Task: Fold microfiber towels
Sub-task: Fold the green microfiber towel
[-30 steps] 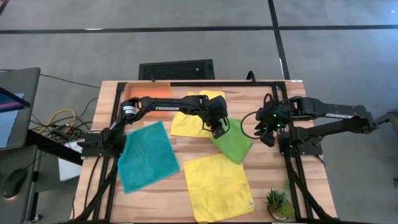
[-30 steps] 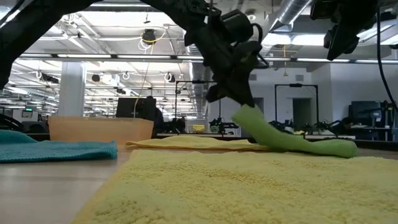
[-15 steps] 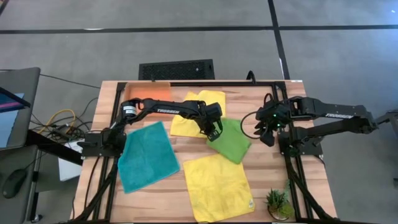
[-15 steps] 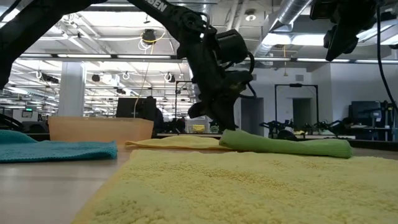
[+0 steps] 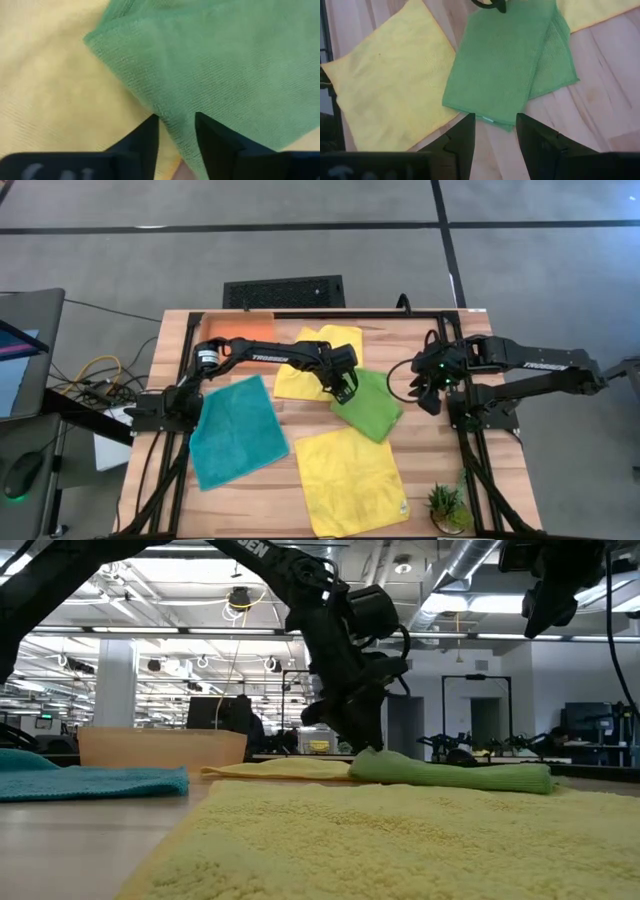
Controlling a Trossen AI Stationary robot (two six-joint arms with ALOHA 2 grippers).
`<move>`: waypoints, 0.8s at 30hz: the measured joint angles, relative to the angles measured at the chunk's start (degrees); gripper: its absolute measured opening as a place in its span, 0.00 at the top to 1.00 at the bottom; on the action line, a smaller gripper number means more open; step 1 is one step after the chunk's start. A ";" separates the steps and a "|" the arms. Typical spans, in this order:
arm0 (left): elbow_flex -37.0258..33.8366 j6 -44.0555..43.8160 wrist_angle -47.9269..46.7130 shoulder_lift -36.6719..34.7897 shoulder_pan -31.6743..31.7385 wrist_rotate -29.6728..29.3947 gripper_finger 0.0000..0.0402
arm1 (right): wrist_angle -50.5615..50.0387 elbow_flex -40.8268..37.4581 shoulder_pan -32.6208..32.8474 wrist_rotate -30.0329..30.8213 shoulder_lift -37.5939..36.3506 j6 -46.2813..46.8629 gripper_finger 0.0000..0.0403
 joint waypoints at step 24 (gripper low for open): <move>6.38 2.35 -14.65 -17.22 0.33 -6.24 0.59 | 4.61 -7.87 -8.99 -9.02 13.64 21.99 0.59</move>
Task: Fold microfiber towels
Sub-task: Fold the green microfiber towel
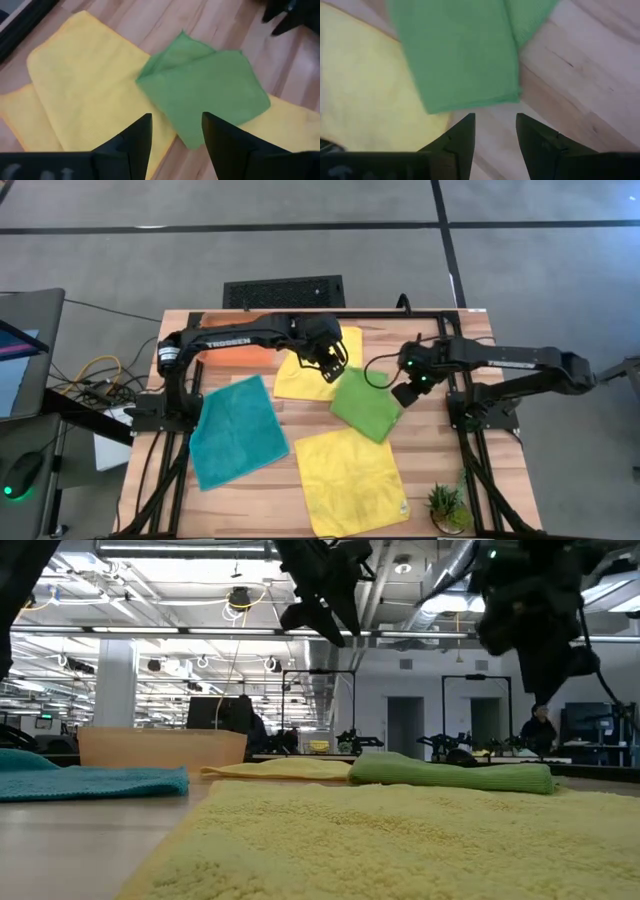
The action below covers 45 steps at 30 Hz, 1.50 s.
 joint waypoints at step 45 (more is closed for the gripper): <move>-0.09 -0.59 -0.04 -0.18 -0.04 0.09 0.59 | 9.49 -0.63 1.83 2.36 29.53 -14.03 0.81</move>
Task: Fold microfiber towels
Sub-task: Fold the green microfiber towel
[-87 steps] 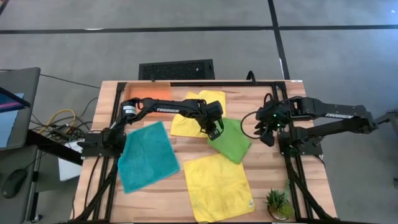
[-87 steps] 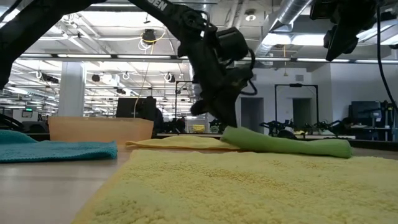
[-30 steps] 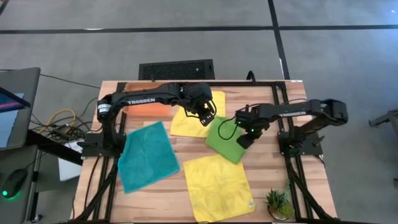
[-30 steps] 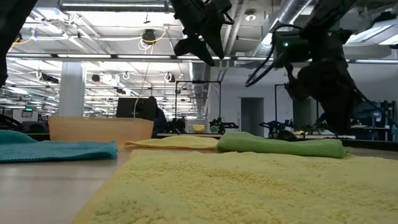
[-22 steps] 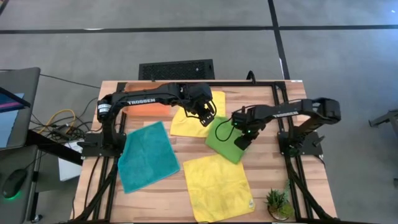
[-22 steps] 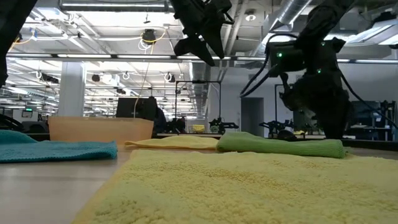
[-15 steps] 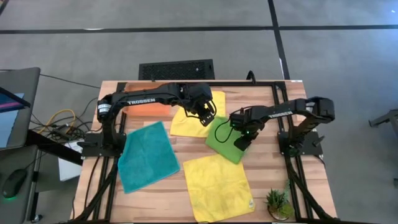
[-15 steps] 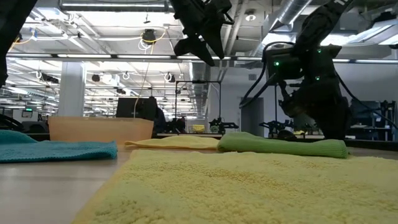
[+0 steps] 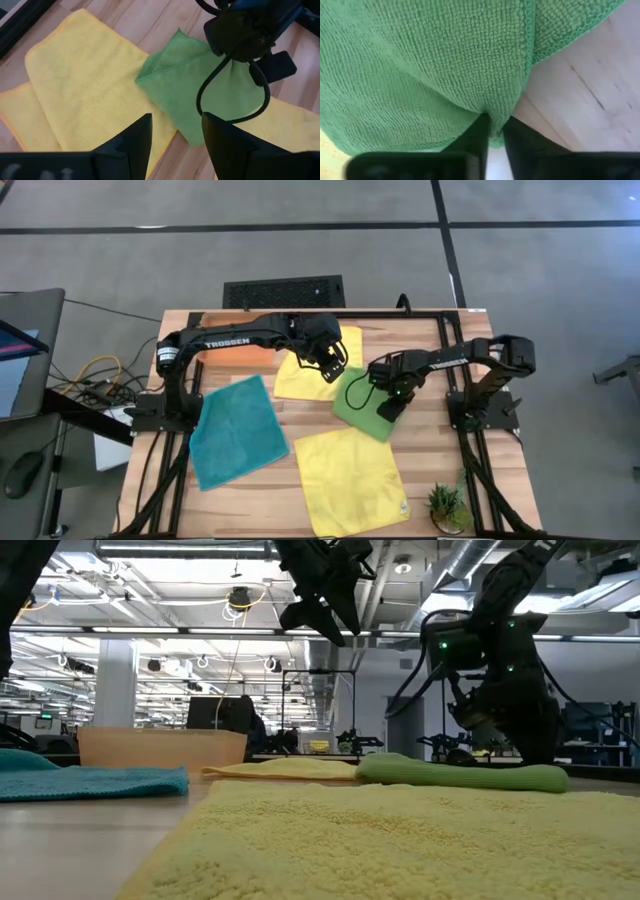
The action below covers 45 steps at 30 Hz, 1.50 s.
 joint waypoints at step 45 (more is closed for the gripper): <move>0.00 0.11 -0.96 -0.02 0.00 0.04 0.59 | -14.19 16.96 -10.64 12.97 -7.74 -10.09 0.98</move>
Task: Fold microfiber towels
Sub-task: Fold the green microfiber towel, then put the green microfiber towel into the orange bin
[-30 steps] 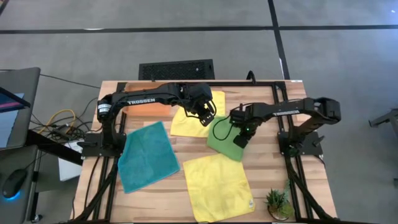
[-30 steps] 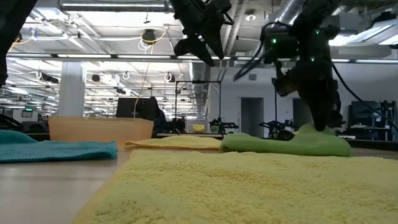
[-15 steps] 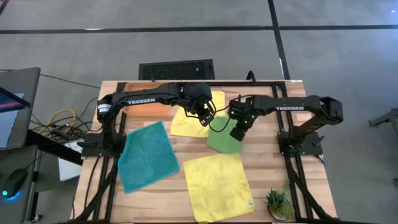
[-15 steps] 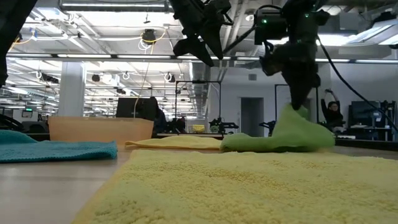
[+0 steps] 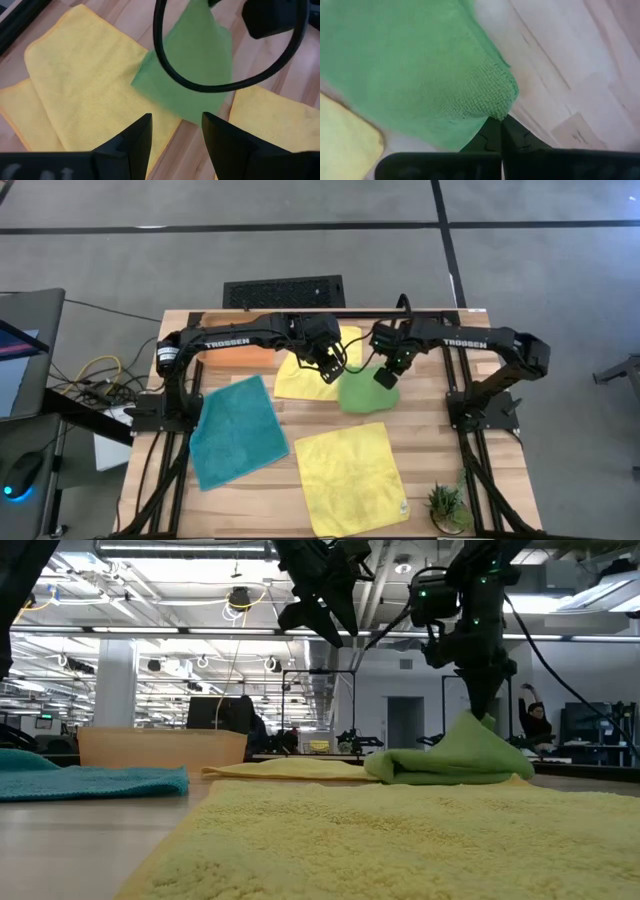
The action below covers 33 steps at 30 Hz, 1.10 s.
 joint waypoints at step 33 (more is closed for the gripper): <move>-6.80 -18.76 -0.96 0.03 0.63 4.96 0.59 | -1.88 4.34 -0.68 -0.36 -0.96 0.41 0.41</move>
